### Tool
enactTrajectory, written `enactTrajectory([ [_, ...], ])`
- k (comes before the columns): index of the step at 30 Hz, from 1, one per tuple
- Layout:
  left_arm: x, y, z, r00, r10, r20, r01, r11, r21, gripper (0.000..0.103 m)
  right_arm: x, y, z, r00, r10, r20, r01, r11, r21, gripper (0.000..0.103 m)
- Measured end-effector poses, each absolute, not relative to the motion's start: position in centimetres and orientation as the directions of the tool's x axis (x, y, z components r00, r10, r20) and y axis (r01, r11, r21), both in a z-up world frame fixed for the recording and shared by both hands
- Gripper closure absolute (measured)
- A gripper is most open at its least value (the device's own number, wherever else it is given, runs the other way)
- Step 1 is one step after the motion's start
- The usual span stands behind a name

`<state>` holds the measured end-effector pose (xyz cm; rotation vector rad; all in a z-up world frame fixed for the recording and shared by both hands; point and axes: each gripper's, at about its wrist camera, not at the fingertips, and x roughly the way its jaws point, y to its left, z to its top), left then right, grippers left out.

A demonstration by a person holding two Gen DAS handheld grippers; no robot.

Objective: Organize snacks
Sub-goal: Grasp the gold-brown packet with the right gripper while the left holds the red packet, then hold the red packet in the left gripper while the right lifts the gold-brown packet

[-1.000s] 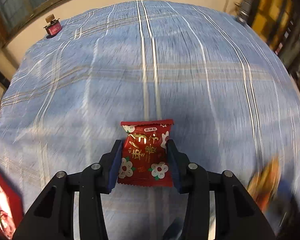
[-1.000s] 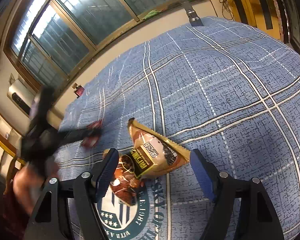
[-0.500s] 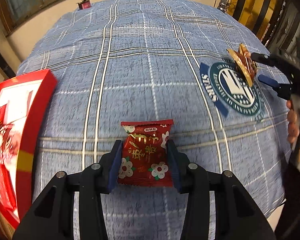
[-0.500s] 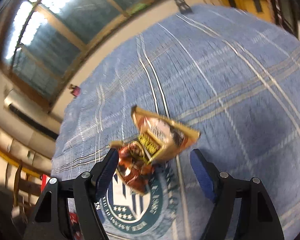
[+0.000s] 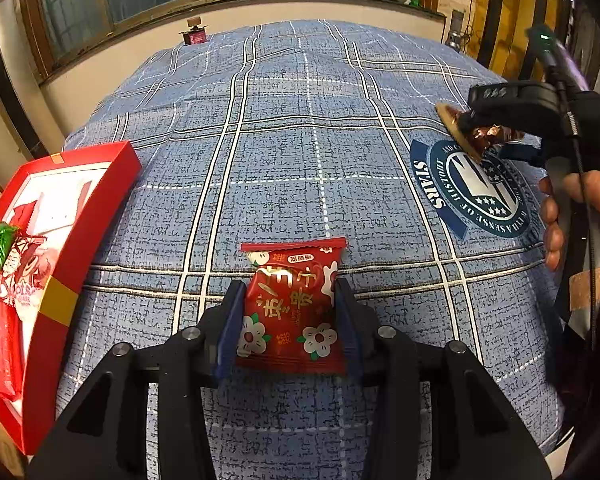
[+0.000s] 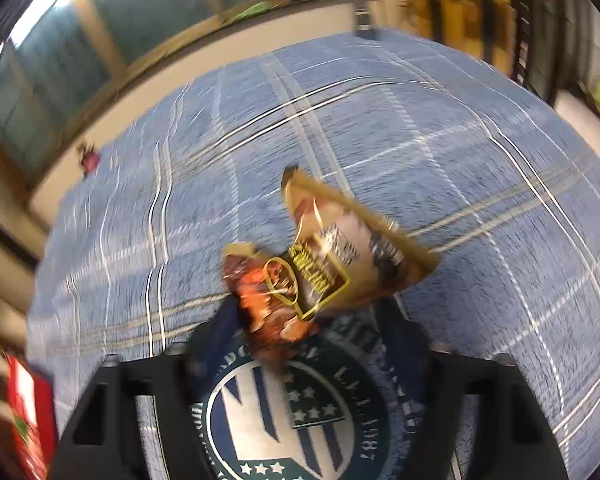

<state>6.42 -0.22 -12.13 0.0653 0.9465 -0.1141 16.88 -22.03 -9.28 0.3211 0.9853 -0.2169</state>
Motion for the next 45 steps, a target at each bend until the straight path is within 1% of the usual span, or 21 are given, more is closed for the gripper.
enactTrajectory([
  [3, 6.4, 0.0, -12.2, 0.585, -0.079, -0.807, 0.118, 0.993, -0.011, 0.060, 17.3, -20.4, -9.3, 0.526, -0.065, -0.848, 0.262, 0.961, 0.089, 0.065],
  [4, 6.2, 0.2, -12.3, 0.588, -0.085, -0.805, 0.116, 0.993, -0.020, 0.060, 17.2, -19.8, -9.4, 0.523, -0.069, -0.850, 0.234, 0.970, 0.065, 0.068],
  [8, 5.8, 0.3, -12.2, 0.596, -0.093, -0.797, 0.110, 0.993, -0.033, 0.059, 15.8, -17.8, -9.5, 0.512, -0.097, -0.854, 0.149, 0.989, -0.024, 0.075],
  [15, 5.5, 0.4, -12.3, 0.607, -0.093, -0.789, 0.110, 0.993, -0.033, 0.059, 10.4, -17.5, -8.8, 0.509, 0.025, -0.860, 0.037, 0.998, 0.051, 0.078],
  [21, 5.3, 0.4, -12.3, 0.620, -0.088, -0.779, 0.108, 0.994, -0.026, 0.058, 5.7, -17.7, -8.6, 0.508, 0.063, -0.859, -0.010, 0.998, 0.067, 0.079],
  [26, 5.1, 0.5, -12.4, 0.627, -0.086, -0.775, 0.103, 0.994, -0.027, 0.058, 2.7, -18.1, -8.4, 0.524, 0.077, -0.848, -0.019, 0.997, 0.079, 0.079],
  [29, 5.1, 0.5, -12.4, 0.627, -0.086, -0.774, 0.102, 0.994, -0.028, 0.057, 1.7, -17.9, -8.5, 0.540, 0.063, -0.839, -0.026, 0.998, 0.058, 0.078],
  [35, 5.0, 0.5, -12.4, 0.629, -0.084, -0.773, 0.097, 0.995, -0.030, 0.057, 1.0, -17.3, -8.5, 0.561, 0.033, -0.827, -0.028, 0.999, 0.022, 0.078],
  [45, 5.0, 0.5, -12.4, 0.629, -0.088, -0.772, 0.100, 0.995, -0.032, 0.057, 0.7, -17.1, -8.5, 0.570, 0.029, -0.821, -0.025, 1.000, 0.018, 0.078],
])
